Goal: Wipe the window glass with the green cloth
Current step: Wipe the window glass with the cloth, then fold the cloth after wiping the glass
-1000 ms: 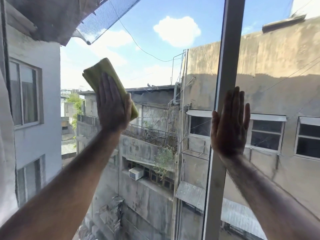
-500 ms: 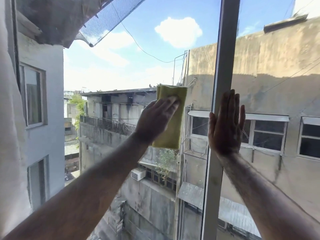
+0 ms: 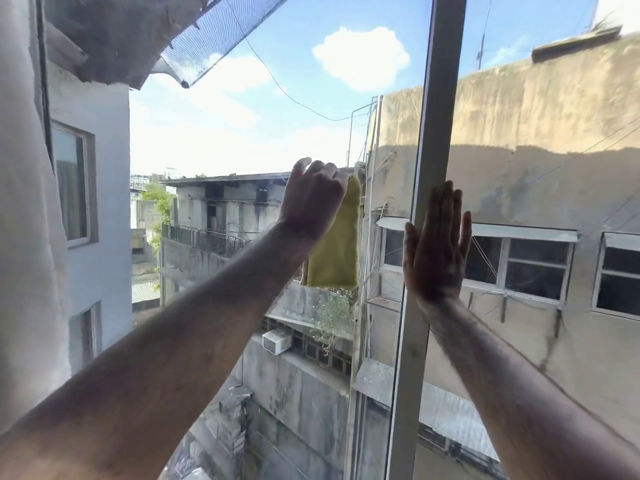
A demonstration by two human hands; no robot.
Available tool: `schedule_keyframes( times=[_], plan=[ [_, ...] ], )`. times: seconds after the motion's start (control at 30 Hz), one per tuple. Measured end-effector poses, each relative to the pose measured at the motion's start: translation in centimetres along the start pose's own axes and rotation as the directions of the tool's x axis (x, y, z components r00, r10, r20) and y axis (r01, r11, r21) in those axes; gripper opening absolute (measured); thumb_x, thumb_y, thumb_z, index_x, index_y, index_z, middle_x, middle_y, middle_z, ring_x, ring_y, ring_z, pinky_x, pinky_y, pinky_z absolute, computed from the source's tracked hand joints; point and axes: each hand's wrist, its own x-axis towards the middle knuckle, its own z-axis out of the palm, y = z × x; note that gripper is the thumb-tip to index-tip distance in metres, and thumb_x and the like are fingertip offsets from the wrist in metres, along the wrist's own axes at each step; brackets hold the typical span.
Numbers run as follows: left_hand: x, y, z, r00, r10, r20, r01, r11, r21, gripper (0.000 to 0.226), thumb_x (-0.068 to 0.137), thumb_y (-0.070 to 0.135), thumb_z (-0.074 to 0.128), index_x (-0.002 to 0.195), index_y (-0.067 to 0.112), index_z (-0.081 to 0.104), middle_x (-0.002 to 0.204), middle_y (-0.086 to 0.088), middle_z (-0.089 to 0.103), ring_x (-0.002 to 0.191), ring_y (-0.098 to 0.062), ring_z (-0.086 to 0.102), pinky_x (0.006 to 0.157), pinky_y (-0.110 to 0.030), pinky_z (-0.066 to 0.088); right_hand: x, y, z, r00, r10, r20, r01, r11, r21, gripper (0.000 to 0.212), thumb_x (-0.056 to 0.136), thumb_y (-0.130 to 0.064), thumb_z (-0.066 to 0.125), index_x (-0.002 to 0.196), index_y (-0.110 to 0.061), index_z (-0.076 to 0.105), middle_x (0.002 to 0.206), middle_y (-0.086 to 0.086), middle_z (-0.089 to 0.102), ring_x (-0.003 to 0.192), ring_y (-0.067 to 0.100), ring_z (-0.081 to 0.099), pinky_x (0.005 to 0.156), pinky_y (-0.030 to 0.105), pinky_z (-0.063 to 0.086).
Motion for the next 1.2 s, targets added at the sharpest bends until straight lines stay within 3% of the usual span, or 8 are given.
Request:
schedule_keyframes(
  times=[0.2,0.37,0.5,0.6,0.7,0.87,0.97,1.2],
  plan=[
    [-0.5,-1.4,-3.3,0.986,-0.095,0.139,0.125,0.965,-0.229,0.033,0.085,-0.011,0.054,0.114,-0.001,0.069,0.108,-0.019,0.073,0.100,-0.039,0.072,0.091,-0.048,0.062,0.6,-1.5,-3.0,0.984,0.066,0.165,-0.093,0.983,0.160,0.077,0.104,-0.029,0.056,0.166,-0.004,0.017,0.176,0.019,0.011,0.164,0.033,0.011,0.134,0.055,0.014],
    [-1.0,-3.6,-5.8,0.958,-0.227,0.177,0.285,0.841,-0.461,0.033,0.078,-0.014,0.054,0.106,-0.005,0.070,0.104,-0.024,0.073,0.097,-0.038,0.069,0.072,-0.030,0.046,0.9,-3.1,-6.4,0.924,-0.294,0.245,0.204,0.920,0.334,0.086,0.095,-0.041,0.072,0.160,0.001,0.035,0.163,0.026,0.041,0.150,0.038,0.043,0.123,0.055,0.042],
    [-2.1,-5.1,-7.6,0.817,-0.473,0.331,0.556,0.492,-0.670,0.054,0.081,-0.007,0.056,0.132,0.009,0.067,0.119,-0.013,0.072,0.104,-0.023,0.064,0.075,-0.029,0.056,2.1,-5.8,-7.8,0.832,-0.001,0.555,-0.317,0.820,0.477,0.066,0.085,-0.045,0.083,0.140,-0.015,0.062,0.116,0.001,0.075,0.100,0.021,0.069,0.086,0.034,0.057],
    [-4.0,-6.4,-7.8,0.688,-0.490,0.535,0.687,0.202,-0.699,0.042,0.091,0.001,0.060,0.132,0.011,0.063,0.124,-0.009,0.067,0.111,-0.027,0.066,0.071,-0.030,0.059,2.4,-6.8,-8.1,0.698,0.177,0.694,-0.675,0.486,0.555,0.014,0.083,-0.033,0.086,0.091,-0.025,0.078,0.079,-0.009,0.075,0.071,0.011,0.067,0.064,0.025,0.052],
    [-7.2,-7.4,-7.3,0.584,-0.357,0.729,0.753,-0.098,-0.651,0.037,0.094,0.013,0.073,0.128,0.004,0.061,0.125,-0.016,0.072,0.108,-0.032,0.074,0.091,-0.050,0.066,1.0,-8.0,-8.7,0.534,0.166,0.829,-0.844,0.047,0.534,0.013,0.088,-0.024,0.081,0.099,-0.024,0.075,0.096,-0.002,0.080,0.086,0.016,0.076,0.066,0.029,0.064],
    [-15.0,-7.8,-4.2,0.509,-0.164,0.845,0.731,-0.437,-0.525,0.037,0.091,0.011,0.076,0.122,0.002,0.057,0.111,-0.017,0.071,0.085,-0.025,0.074,0.072,-0.035,0.070,-5.5,-9.6,-8.3,0.399,0.113,0.910,-0.898,-0.151,0.412,0.021,0.094,-0.021,0.076,0.112,-0.014,0.066,0.105,0.011,0.073,0.076,0.019,0.081,0.067,0.032,0.068],
    [-21.9,-7.0,-1.0,0.439,-0.128,0.889,0.759,-0.477,-0.444,0.036,0.095,0.011,0.072,0.126,0.001,0.060,0.104,-0.013,0.070,0.082,-0.022,0.073,0.069,-0.030,0.069,-12.0,-9.6,-7.8,0.301,0.139,0.943,-0.935,-0.148,0.321,0.028,0.089,-0.023,0.081,0.113,-0.012,0.069,0.104,0.009,0.075,0.078,0.019,0.081,0.067,0.031,0.068],
    [-45.0,-2.1,4.8,0.180,-0.148,0.972,0.879,-0.420,-0.226,0.009,0.084,0.015,0.083,0.092,0.013,0.081,0.081,0.001,0.081,0.073,-0.015,0.074,0.070,-0.035,0.070,-33.6,-8.1,-8.1,0.015,0.179,0.984,-0.997,-0.067,0.027,0.025,0.080,-0.017,0.088,0.101,-0.008,0.077,0.080,0.000,0.081,0.070,0.015,0.077,0.064,0.026,0.066]
  ],
)
